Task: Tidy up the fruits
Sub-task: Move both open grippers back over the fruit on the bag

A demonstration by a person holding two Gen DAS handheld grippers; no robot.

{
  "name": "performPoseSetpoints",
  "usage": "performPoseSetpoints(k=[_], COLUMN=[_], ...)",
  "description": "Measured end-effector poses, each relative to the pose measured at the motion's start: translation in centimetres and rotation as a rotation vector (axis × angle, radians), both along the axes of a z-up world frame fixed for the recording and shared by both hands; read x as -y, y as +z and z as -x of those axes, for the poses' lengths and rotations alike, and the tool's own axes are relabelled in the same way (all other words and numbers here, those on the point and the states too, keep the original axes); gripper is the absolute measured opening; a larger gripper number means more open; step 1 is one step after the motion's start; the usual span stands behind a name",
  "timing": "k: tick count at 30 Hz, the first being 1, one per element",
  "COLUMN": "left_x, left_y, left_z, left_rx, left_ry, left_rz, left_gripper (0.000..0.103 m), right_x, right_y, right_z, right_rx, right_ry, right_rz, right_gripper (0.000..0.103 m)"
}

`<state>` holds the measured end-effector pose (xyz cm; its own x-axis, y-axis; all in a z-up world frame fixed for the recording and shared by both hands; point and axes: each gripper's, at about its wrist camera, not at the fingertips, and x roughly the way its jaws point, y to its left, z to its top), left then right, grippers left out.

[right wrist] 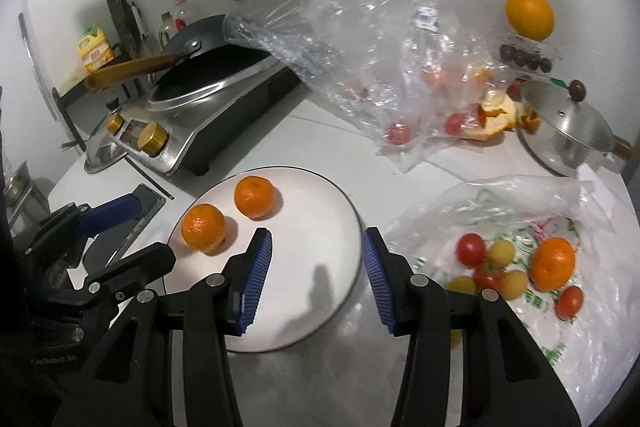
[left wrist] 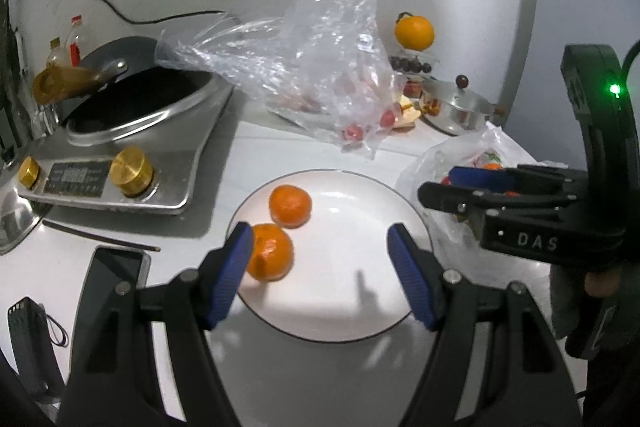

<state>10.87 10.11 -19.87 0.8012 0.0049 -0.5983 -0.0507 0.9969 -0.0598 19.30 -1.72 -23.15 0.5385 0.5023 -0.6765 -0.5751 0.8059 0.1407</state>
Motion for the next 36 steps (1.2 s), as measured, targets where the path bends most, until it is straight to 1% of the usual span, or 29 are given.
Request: performPoseSetpoints(k=[16, 22, 28, 36], left_x=[4.7, 7.4, 9.3, 11.6], left_y=[0.9, 0.9, 1.0, 1.6], left_z=[-0.4, -0.8, -1.3, -1.9], left_rx=[-0.001, 0.000, -0.005, -0.003], left_ry=[-0.062, -0.084, -0.106, -0.133], left_rz=[-0.051, -0.108, -0.128, -0.152], left_gripper=[0.071, 0.071, 0.071, 0.071], right_x=[5.6, 8.4, 10.9, 14.2], right_y=[0.7, 0.8, 0.9, 1.0], right_z=[0.8, 0.9, 1.0, 0.6], right_rx=[0.035, 0.042, 0.057, 0.066], right_ry=[-0.078, -0.115, -0.139, -0.180], right_rz=[-0.026, -0.037, -0.043, -0.077], right_gripper=[0.050, 0.050, 0.050, 0.050])
